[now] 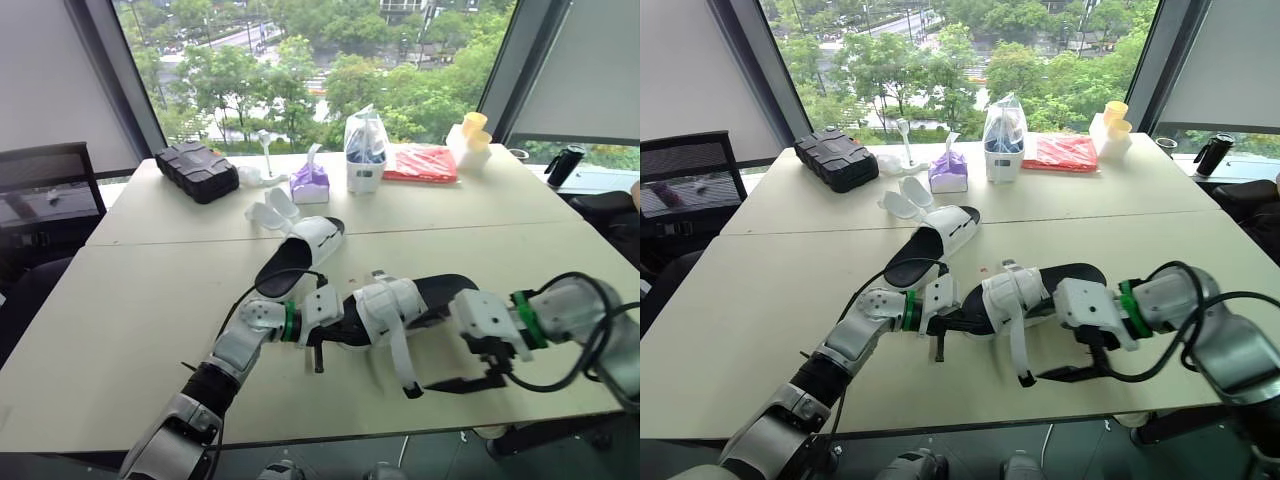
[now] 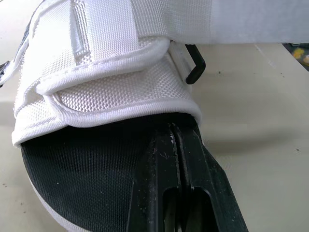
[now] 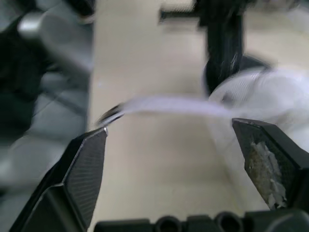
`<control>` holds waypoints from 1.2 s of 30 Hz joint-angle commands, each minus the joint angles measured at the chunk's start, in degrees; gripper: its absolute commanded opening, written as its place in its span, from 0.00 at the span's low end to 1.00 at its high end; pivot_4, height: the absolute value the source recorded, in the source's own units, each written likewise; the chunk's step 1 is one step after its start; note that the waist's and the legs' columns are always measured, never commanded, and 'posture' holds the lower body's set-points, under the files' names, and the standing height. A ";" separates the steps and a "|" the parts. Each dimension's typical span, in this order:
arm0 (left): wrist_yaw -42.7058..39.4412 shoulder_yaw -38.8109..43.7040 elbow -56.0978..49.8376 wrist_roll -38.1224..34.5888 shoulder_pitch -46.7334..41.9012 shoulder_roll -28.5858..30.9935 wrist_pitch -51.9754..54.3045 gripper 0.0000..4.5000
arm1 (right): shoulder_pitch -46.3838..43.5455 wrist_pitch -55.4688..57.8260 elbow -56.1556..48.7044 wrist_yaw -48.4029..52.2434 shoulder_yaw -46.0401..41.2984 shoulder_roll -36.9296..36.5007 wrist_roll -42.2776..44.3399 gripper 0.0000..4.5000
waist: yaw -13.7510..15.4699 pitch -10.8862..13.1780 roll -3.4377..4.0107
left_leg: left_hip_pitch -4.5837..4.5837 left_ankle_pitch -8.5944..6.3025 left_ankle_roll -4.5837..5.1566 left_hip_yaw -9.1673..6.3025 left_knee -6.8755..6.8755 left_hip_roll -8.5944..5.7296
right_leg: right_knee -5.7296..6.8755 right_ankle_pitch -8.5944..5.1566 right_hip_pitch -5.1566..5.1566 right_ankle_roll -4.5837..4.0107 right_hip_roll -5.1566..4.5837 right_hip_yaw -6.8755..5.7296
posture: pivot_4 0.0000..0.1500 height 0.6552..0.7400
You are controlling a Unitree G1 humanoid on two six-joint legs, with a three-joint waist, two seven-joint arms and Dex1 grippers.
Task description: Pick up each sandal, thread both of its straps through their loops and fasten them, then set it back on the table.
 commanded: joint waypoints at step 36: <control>-1.22 -2.21 0.48 1.32 0.92 0.75 1.35 0.00 | -12.75 39.99 13.01 -13.01 7.87 13.38 17.05 0.60 | 0.00 -0.02 0.03 | -0.05 -0.09 0.15 0.00 0.00 0.00 | -0.42 0.03 0.12 0.01 -0.01 -0.04 | 1.00 1.00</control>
